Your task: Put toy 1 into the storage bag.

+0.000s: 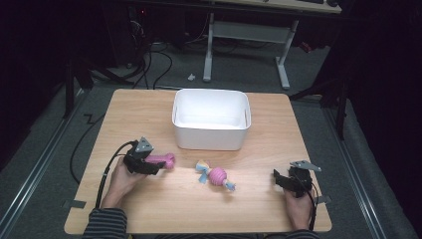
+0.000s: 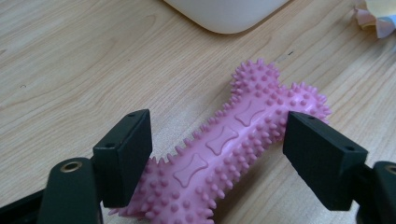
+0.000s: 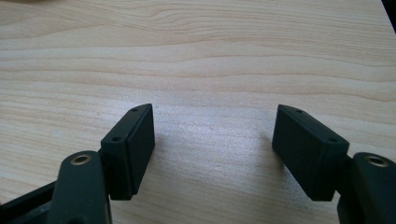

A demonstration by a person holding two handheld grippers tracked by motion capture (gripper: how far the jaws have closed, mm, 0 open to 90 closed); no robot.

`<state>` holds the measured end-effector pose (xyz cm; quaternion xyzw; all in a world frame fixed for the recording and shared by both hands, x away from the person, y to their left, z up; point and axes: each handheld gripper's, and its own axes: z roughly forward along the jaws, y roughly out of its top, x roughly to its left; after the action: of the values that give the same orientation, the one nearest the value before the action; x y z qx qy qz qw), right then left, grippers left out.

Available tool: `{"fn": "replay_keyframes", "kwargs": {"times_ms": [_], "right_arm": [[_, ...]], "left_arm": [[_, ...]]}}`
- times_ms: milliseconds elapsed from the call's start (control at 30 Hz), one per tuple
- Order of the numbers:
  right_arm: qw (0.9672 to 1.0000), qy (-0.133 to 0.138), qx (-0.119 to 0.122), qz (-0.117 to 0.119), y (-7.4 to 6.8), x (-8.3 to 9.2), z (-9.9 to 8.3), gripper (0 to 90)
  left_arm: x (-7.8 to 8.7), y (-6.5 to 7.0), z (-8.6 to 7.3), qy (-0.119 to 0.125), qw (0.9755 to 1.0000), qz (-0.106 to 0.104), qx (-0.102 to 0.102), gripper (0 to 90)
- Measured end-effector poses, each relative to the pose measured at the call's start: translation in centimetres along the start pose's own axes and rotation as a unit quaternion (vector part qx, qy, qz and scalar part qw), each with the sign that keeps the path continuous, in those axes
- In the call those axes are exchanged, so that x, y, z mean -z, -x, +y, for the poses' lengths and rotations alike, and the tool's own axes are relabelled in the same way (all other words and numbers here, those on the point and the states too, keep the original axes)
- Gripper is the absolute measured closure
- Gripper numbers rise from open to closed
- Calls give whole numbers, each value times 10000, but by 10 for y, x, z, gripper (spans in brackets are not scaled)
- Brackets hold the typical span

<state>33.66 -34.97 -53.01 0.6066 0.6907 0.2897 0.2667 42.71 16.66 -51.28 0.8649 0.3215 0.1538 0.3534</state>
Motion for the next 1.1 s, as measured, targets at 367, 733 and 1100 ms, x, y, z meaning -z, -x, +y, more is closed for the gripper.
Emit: {"fn": "replay_keyframes", "kwargs": {"times_ms": [367,733,1100], "right_arm": [[10000,-4,-11,-1,0,0,0,302],[10000,-1,-2,0,0,0,0,301],[10000,0,-1,-1,0,0,0,302]], "left_arm": [[0,1,-2,-10,9998,47,-199,258],[-3,-4,-1,109,9999,62,112,284],[-4,-1,-1,34,9999,162,-32,301]]}}
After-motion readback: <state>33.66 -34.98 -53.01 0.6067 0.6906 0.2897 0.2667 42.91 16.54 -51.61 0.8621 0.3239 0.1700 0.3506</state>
